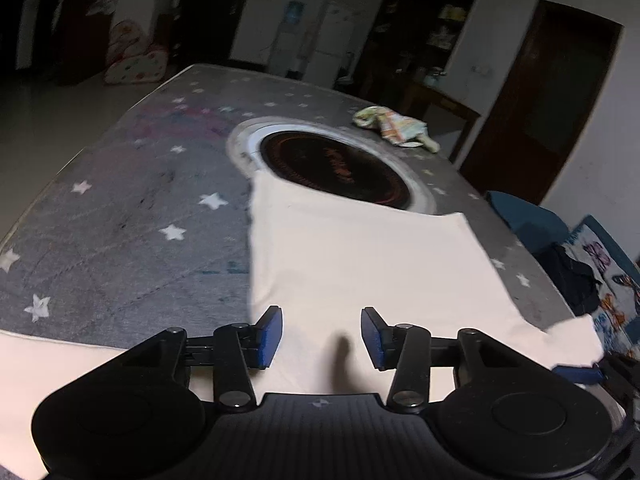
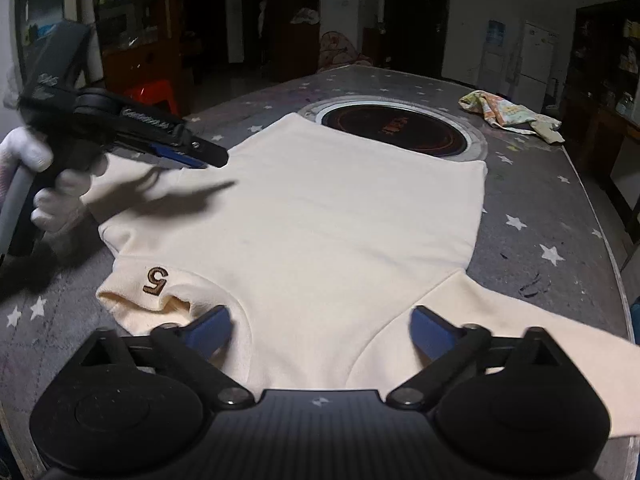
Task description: Fold clothes
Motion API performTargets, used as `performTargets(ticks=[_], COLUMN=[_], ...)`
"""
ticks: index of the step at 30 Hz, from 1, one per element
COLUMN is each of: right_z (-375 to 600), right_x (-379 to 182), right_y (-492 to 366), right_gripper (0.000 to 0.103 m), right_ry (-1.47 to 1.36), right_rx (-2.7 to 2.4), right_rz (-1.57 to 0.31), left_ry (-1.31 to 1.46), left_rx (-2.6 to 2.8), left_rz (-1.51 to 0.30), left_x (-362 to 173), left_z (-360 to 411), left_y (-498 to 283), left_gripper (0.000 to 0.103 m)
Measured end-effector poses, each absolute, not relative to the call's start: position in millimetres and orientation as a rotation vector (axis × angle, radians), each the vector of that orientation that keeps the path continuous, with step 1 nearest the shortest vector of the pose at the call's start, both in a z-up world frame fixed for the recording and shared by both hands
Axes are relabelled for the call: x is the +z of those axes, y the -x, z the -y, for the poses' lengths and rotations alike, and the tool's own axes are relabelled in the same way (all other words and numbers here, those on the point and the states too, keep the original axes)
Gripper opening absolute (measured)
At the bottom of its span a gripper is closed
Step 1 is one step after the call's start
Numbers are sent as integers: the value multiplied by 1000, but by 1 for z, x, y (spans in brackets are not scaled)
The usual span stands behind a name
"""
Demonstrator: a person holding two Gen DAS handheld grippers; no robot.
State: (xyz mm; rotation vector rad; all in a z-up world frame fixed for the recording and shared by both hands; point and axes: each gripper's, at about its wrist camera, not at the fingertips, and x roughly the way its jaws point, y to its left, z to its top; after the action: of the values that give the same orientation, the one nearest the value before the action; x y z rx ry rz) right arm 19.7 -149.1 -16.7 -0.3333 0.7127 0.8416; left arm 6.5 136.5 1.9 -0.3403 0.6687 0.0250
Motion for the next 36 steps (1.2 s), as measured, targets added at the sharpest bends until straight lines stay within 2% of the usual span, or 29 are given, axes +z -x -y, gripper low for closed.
performTargets(ticks=[7, 19, 26, 36], right_z=[153, 157, 159, 184], right_x=[-24, -30, -30, -20], right_y=[-20, -14, -13, -8], right_gripper=[103, 103, 103, 103], right_ry=[288, 269, 277, 236], right_rx=[830, 821, 842, 807], right_rz=[-737, -694, -690, -707], left_ry=[241, -7, 32, 8], left_rx=[-130, -256, -275, -289], left_rz=[-666, -683, -641, -693], left_x=[6, -16, 0, -16], left_z=[-93, -41, -39, -34], left_y=[16, 53, 42, 38], left_gripper=[48, 48, 48, 49])
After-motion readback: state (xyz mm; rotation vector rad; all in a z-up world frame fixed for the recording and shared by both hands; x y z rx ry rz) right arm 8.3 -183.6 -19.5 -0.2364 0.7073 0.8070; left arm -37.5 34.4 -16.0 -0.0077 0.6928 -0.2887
